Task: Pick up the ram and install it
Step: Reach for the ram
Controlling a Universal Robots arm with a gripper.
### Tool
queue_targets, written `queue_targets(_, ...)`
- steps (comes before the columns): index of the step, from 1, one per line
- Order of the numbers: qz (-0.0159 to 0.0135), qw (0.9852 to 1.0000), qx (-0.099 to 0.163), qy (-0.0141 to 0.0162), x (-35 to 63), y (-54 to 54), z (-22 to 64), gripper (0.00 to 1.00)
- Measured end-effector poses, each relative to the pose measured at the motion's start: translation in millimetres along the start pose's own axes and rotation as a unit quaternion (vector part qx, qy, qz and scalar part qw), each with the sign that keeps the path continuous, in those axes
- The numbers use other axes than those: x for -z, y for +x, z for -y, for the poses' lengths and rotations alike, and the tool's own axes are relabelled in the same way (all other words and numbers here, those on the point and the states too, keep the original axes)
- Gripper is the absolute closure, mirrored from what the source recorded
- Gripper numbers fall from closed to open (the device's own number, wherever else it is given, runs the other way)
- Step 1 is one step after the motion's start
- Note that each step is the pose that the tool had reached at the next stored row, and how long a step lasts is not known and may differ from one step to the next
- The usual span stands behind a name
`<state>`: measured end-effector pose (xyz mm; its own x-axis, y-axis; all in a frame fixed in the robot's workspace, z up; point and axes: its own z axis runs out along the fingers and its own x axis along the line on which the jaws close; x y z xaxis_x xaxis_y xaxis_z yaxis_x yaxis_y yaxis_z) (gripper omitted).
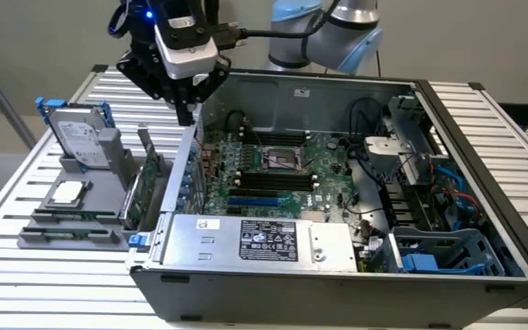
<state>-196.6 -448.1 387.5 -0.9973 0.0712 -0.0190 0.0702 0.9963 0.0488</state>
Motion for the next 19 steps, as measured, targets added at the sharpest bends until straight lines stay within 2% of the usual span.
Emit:
queue_targets(9,0.0000,1.0000,0.000,0.0001,-0.5,39.8,17.1,1.00)
queue_targets(19,0.0000,1.0000,0.000,0.0000,-5.4,84.5,29.1,1.00)
